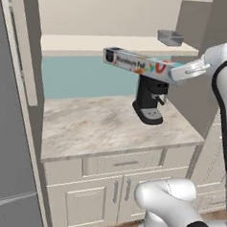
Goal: Retrieve the tupperware and aluminum foil from the cabinet and place them on the dining counter near the plate with cucumber and sweet potato to prepare for storing leftovers.
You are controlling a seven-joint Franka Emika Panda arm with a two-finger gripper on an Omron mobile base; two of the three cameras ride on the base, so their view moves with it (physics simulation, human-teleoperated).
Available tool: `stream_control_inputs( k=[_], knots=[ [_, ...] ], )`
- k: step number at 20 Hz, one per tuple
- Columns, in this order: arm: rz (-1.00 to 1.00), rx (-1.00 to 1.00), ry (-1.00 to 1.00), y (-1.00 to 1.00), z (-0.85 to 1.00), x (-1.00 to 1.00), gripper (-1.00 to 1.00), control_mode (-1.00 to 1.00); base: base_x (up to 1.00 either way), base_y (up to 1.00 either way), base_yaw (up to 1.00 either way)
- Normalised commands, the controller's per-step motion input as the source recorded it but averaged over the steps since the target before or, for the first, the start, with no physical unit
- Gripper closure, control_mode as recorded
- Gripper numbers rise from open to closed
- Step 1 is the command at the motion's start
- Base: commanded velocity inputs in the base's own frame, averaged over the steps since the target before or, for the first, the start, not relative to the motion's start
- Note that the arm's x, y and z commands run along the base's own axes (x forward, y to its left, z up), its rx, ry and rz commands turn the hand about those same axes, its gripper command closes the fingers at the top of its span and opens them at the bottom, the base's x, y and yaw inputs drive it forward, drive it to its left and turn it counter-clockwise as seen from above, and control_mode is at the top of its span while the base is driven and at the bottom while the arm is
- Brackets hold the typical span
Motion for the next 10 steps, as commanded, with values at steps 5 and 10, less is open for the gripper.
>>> stream_control_inputs(
  k=[5, 10],
  knots=[
    [0.00, 0.00, 0.00, 0.00, 0.00, 0.00, 1.00, 1.00, -1.00, -0.15, -0.31],
    [0.00, 0.00, 0.00, 0.00, 0.00, 0.00, 1.00, 1.00, -0.89, -0.17, -0.53]
  ],
)
